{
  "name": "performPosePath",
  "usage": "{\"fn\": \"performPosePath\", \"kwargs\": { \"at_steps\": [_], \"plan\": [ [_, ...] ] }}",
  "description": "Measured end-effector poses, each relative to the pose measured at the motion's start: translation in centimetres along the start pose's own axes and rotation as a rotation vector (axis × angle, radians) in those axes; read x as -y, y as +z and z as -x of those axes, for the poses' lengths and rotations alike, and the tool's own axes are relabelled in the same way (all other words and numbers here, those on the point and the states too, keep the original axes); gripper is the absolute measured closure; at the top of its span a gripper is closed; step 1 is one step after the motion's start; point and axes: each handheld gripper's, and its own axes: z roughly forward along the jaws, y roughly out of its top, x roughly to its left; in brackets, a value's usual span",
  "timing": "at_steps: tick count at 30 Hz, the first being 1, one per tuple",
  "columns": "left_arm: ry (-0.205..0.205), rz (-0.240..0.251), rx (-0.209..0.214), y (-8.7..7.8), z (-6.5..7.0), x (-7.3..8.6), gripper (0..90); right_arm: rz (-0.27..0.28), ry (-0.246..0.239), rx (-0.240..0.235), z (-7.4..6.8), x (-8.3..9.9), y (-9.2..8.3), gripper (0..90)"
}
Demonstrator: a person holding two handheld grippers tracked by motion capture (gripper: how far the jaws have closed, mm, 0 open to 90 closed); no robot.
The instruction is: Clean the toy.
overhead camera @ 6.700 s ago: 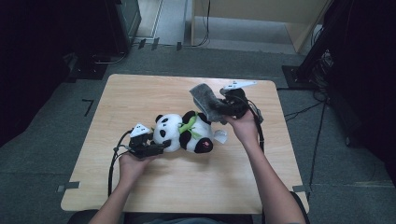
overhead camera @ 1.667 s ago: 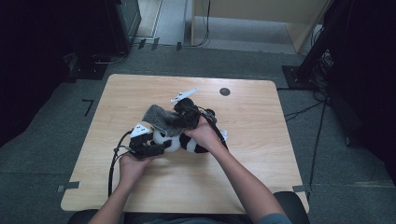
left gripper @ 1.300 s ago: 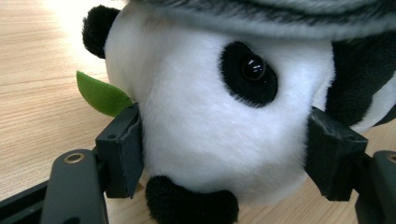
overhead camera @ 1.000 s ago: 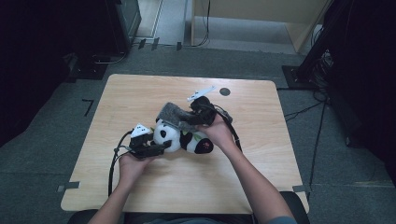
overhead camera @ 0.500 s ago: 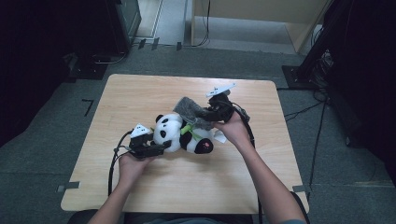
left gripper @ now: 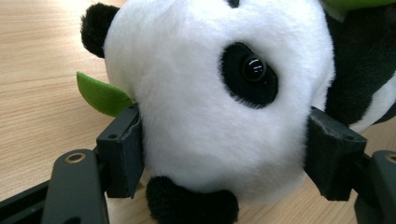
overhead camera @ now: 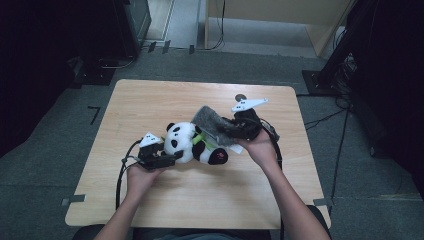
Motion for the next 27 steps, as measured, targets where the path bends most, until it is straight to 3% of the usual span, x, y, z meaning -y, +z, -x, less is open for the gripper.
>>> {"fn": "performPosePath", "kwargs": {
  "at_steps": [2,6,7,8,9,10,11,13,22,27],
  "plan": [
    [-0.002,0.001,0.0,0.0,0.0,0.0,24.8,-0.006,-0.005,-0.008,-0.2,1.0,0.3,69.7],
    [-0.004,0.0,0.001,0.0,0.0,0.0,24.7,-0.019,-0.027,-0.011,-0.4,2.0,1.7,54.6],
    [-0.005,0.001,0.001,0.0,0.0,0.0,24.7,-0.019,-0.027,-0.011,-0.4,2.0,1.7,54.6],
    [-0.007,0.002,0.002,0.0,0.0,0.0,24.7,0.022,-0.017,-0.005,-0.5,1.9,2.0,53.5],
    [-0.006,0.002,0.002,0.0,0.0,0.0,24.7,0.022,-0.017,-0.005,-0.5,1.9,2.0,53.5],
    [-0.006,0.001,0.0,0.0,0.0,0.0,24.7,0.046,-0.007,-0.012,-0.5,2.0,2.4,62.5],
    [-0.006,0.001,0.0,0.0,0.0,0.0,24.8,0.046,-0.007,-0.012,-0.5,2.0,2.4,62.5],
    [-0.014,-0.002,-0.002,0.0,0.0,0.0,24.8,0.01,-0.025,0.017,-0.5,2.3,3.3,67.5],
    [-0.01,-0.002,-0.002,0.1,0.0,0.0,24.7,0.045,0.008,0.005,0.6,4.7,3.0,70.7],
    [-0.002,0.0,0.0,0.1,0.0,0.0,23.9,0.062,0.0,0.021,0.7,6.2,2.7,70.8]
  ]
}}
